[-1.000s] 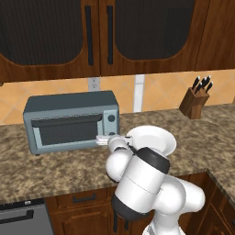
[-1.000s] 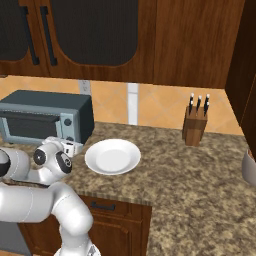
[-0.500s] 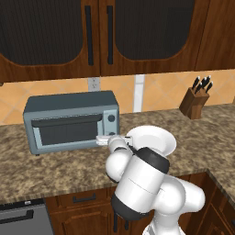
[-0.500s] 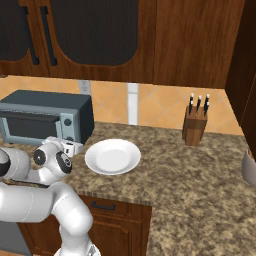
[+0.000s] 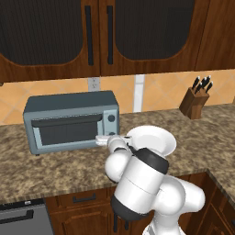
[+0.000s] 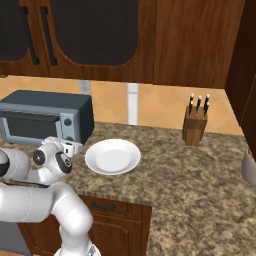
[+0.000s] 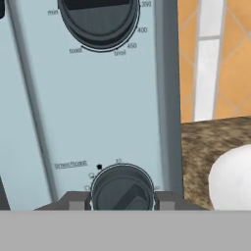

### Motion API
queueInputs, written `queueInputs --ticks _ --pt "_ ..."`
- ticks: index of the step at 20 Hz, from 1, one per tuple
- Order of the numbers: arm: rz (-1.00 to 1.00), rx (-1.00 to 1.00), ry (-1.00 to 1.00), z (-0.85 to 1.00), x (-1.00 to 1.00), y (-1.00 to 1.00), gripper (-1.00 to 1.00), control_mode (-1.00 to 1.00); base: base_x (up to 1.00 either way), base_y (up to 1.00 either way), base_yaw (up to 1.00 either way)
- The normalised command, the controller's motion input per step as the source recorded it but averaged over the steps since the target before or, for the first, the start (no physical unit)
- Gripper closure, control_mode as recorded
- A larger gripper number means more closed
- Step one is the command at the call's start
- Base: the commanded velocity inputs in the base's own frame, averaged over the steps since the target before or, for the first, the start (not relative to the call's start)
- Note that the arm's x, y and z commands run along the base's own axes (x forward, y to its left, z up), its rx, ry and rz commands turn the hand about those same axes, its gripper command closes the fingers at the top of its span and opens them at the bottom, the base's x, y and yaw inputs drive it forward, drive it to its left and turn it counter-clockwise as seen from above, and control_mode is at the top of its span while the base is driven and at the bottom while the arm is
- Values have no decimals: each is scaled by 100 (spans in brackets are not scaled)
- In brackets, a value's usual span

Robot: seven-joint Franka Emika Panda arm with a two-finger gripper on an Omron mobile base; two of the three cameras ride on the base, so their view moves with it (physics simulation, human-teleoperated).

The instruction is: Pick up the kebab skewer and baguette bread, and place them inside the toaster oven. Close the toaster oven door and start by setting the timer.

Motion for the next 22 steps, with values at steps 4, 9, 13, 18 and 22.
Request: queueInputs --ticks 4,9,13,18,22 --pt "0 0 -7 0 0 0 100 -100 0 0 0" --pt "0 8 -6 0 0 0 100 -100 0 0 0" --pt "0 20 -5 0 -3 0 100 -100 0 0 0" --pt "-4 24 -3 0 -4 0 100 -100 0 0 0" --pt "-6 26 -3 0 -2 0 100 -100 0 0 0"
